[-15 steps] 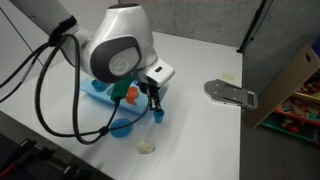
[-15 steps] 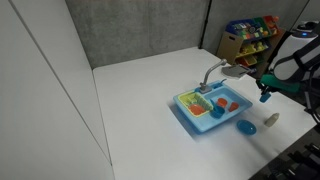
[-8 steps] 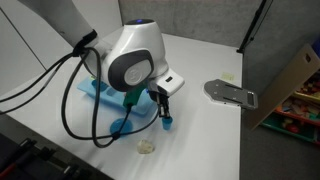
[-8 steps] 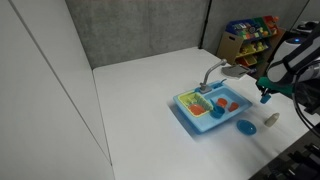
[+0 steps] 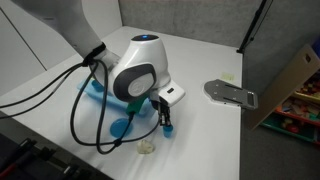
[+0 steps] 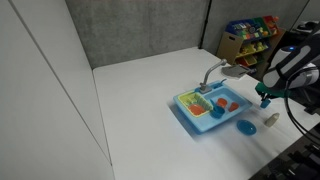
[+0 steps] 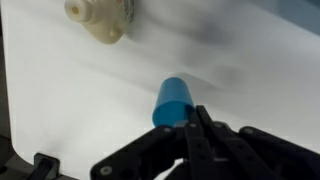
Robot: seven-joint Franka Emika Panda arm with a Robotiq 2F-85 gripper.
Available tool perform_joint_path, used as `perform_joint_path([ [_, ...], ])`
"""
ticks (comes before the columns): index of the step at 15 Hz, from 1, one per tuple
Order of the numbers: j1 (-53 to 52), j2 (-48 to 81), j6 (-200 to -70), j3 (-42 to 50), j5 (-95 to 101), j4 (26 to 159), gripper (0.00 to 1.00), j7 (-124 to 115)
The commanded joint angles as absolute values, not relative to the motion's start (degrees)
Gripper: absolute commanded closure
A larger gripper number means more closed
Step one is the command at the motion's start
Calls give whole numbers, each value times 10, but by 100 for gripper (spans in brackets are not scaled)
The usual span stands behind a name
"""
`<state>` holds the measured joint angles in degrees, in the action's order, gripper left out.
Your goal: Remove the blue cup from inside the sink and put it on the table
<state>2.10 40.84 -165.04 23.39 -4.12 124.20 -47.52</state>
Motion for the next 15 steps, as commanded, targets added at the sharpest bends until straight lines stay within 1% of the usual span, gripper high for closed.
perform_joint_path([
  [1, 33, 429, -1664, 228, -66, 1226, 97, -458],
  [11, 54, 444, -1682, 207, -110, 1222, 97, -446],
  [12, 56, 442, -1682, 205, -113, 1223, 92, -444],
  [13, 55, 440, -1684, 205, -114, 1225, 68, -443],
  [15, 55, 431, -1689, 203, -115, 1231, 65, -439],
])
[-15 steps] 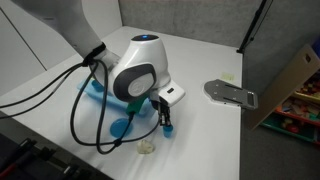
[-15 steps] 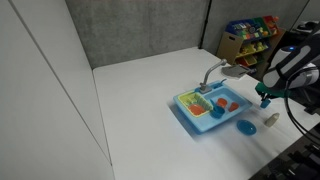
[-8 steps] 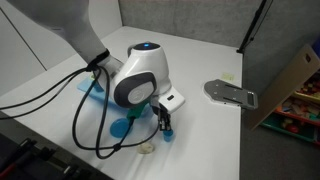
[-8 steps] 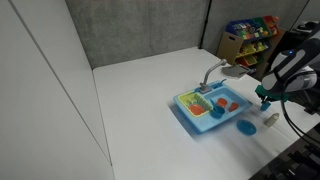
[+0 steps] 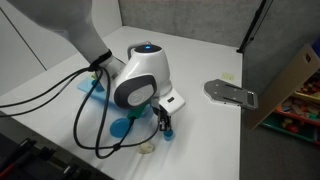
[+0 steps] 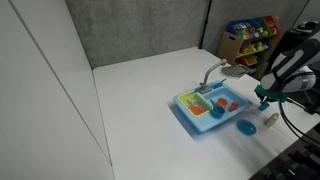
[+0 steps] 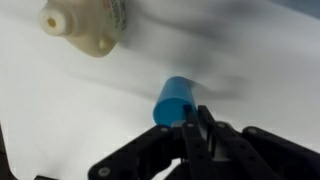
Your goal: Remove the blue cup from inside the sink and put it on the table
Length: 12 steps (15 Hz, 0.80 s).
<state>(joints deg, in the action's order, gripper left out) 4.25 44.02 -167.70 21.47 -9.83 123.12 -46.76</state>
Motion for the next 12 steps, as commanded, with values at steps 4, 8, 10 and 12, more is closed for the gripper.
perform_joint_path([
  [4, 47, 401, -1703, 201, -112, 1253, 35, -425],
  [8, 25, 350, -1692, 201, -103, 1284, 3, -396],
  [10, 4, 315, -1685, 205, -95, 1309, 0, -378],
  [12, -20, 281, -1680, 211, -87, 1335, 0, -359],
])
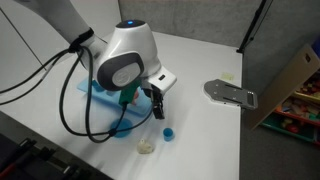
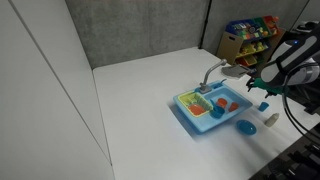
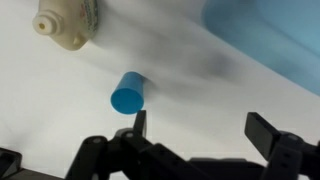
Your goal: Remove the blue cup from inside the sink and put it on the table
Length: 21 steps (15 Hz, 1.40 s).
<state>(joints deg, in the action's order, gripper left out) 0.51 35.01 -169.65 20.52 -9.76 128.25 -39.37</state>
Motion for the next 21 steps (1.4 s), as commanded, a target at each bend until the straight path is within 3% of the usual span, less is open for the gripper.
perform_joint_path([
  [1, -31, 261, -1677, 213, -83, 1349, 0, -352],
  [9, -83, 109, -1585, 201, 13, 1431, 0, -325],
  [21, -45, -74, -1307, 25, 20, 1430, 0, -275],
])
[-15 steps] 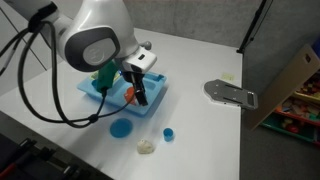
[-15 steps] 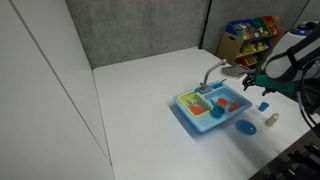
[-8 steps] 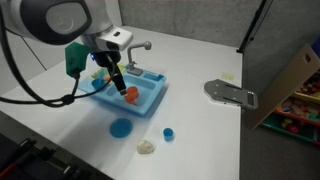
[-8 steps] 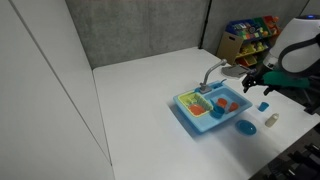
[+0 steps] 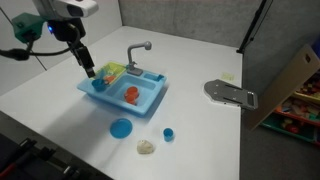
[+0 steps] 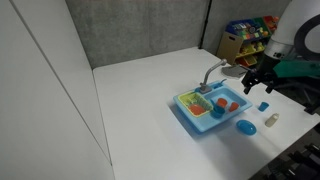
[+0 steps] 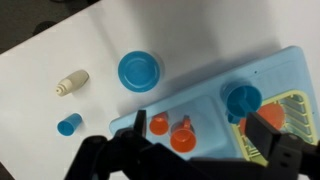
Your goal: Remove the blue cup from inside the sink and put it on the table
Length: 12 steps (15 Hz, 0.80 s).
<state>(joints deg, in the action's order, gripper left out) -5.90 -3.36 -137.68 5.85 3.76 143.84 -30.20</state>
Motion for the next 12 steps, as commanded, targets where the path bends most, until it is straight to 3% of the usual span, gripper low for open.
perform_joint_path([
  [1, -44, -85, -1280, 15, 15, 1424, 0, -271],
  [12, -9, -267, -1110, -19, 16, 1404, 0, -241],
])
